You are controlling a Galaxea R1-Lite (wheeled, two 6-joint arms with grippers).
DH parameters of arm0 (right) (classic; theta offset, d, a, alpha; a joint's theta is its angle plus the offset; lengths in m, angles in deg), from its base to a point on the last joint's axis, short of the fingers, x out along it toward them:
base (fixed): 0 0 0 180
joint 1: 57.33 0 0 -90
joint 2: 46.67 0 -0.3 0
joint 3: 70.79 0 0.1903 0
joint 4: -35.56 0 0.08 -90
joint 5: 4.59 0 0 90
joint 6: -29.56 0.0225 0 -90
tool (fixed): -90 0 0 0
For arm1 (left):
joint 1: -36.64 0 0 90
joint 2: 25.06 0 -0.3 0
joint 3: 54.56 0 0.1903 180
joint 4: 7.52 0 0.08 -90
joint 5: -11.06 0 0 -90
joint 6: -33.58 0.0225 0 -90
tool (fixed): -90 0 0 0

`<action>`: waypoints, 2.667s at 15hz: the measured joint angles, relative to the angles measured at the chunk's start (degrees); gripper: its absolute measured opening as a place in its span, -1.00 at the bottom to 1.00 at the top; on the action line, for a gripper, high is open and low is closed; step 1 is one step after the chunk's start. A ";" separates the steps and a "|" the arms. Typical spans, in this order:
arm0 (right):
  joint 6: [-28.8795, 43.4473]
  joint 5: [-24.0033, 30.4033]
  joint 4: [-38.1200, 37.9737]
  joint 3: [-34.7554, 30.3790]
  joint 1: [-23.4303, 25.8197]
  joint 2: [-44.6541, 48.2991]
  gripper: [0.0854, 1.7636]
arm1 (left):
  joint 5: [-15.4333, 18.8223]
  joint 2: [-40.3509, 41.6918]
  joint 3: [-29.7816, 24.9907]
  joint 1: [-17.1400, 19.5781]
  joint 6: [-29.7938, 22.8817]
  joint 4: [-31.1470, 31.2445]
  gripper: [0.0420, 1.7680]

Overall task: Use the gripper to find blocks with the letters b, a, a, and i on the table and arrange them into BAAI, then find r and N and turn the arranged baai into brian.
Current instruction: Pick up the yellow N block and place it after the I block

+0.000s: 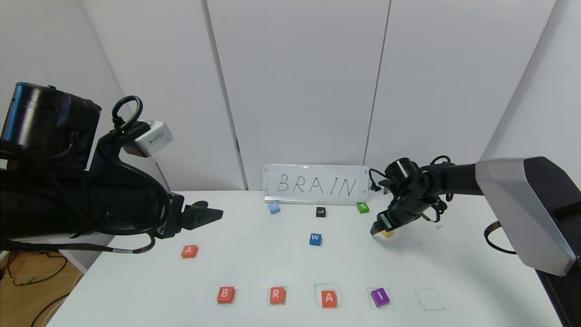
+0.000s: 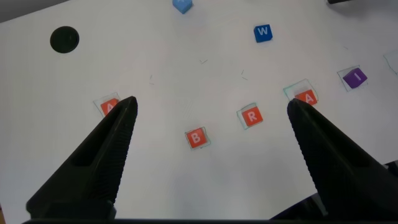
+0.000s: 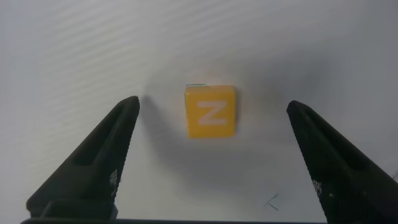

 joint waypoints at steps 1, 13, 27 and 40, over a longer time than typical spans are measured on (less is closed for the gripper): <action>0.21 0.02 -0.06 0.00 -0.06 -0.13 0.94 | 0.00 -0.02 0.00 0.00 0.00 0.00 0.94; -0.01 0.02 -0.20 -0.04 -0.09 -0.51 -0.47 | 0.00 -0.05 0.00 0.00 0.09 0.05 0.94; -0.94 -0.02 -6.60 -1.16 1.01 4.61 -0.47 | -0.04 -0.24 -0.37 0.00 0.69 -0.09 0.94; -34.94 6.77 -1.73 -32.22 4.79 25.89 -0.47 | -0.33 -0.38 -1.11 0.02 1.87 -0.06 0.94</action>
